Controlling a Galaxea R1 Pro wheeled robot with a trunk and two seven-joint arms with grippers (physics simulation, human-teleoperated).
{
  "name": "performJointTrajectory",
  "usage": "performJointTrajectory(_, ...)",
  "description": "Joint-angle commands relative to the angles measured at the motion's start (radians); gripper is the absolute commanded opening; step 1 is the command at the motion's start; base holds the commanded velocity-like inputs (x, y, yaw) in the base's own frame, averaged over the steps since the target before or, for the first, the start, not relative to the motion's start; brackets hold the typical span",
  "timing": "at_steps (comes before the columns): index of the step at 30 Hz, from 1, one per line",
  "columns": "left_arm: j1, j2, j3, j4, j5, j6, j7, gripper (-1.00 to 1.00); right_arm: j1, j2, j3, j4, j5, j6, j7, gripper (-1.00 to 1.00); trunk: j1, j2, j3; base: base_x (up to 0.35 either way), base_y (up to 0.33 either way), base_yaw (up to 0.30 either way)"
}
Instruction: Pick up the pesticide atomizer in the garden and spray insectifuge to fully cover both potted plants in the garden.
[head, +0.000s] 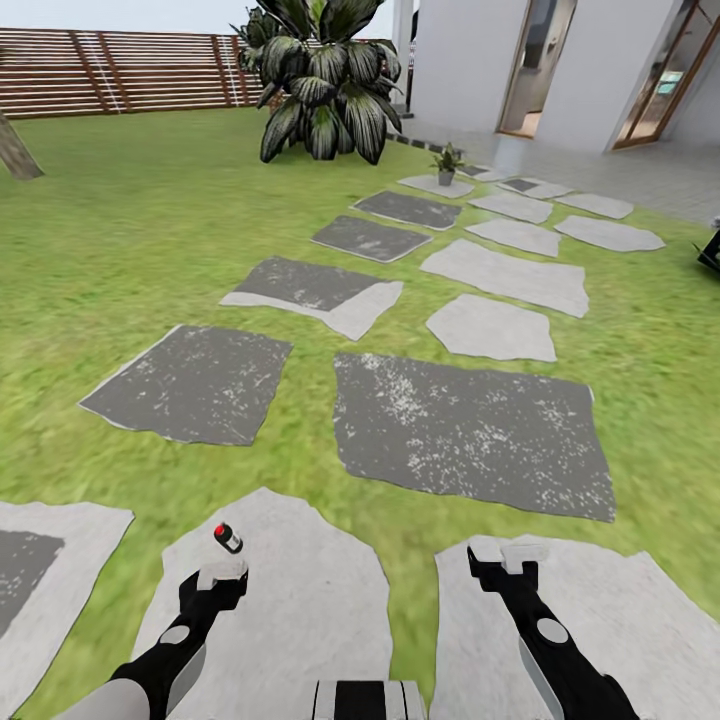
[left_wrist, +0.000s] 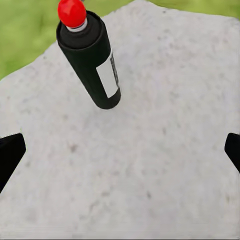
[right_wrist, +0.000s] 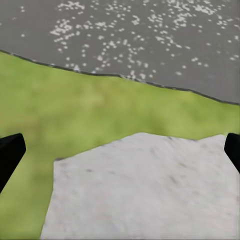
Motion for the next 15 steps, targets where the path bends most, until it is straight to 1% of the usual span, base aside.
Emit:
performJointTrajectory(1,0.0,0.0,0.001,0.001,0.0,-0.004,0.001,1.0,0.0,0.0,0.0,0.001,0.001,-0.003,0.0,1.0,0.0,0.0,-0.002,0.0,0.0,0.0)
performJointTrajectory(8,0.0,0.0,0.001,-0.002,0.0,-0.026,0.001,1.0,0.0,0.0,0.001,0.0,0.001,-0.003,0.0,1.0,0.0,0.0,-0.012,0.005,0.005,0.0)
performJointTrajectory(15,0.0,0.0,0.001,-0.003,0.0,-0.027,0.001,1.0,0.0,0.0,0.001,0.001,0.001,-0.003,0.0,1.0,0.0,0.0,-0.013,0.056,0.173,0.0)
